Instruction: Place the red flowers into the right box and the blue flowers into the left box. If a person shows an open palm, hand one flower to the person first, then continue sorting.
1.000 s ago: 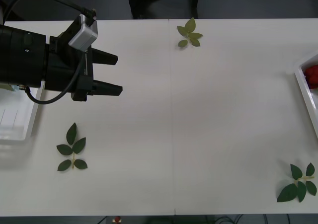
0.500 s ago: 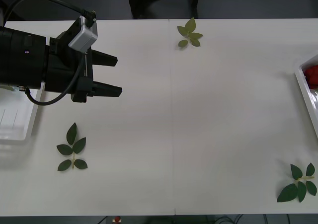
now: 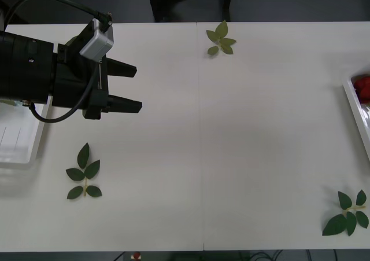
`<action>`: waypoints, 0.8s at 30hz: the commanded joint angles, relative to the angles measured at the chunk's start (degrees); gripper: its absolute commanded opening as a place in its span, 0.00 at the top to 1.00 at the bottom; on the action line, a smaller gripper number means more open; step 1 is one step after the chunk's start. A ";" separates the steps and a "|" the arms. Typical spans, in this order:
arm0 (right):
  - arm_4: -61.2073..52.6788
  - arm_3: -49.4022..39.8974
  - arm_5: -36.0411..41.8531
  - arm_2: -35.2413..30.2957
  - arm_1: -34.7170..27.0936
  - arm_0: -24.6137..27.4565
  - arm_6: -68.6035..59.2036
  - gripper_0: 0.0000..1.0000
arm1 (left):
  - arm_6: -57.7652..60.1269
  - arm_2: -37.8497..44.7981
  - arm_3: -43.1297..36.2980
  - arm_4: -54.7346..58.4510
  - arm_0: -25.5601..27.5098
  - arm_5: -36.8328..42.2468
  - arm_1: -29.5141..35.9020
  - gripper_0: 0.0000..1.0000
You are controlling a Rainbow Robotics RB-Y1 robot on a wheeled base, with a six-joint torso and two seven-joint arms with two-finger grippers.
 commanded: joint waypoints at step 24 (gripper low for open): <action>-35.68 -14.33 10.53 -3.33 13.73 5.67 17.17 0.00 | -0.94 0.98 -1.13 -0.37 0.72 -0.27 1.20 0.25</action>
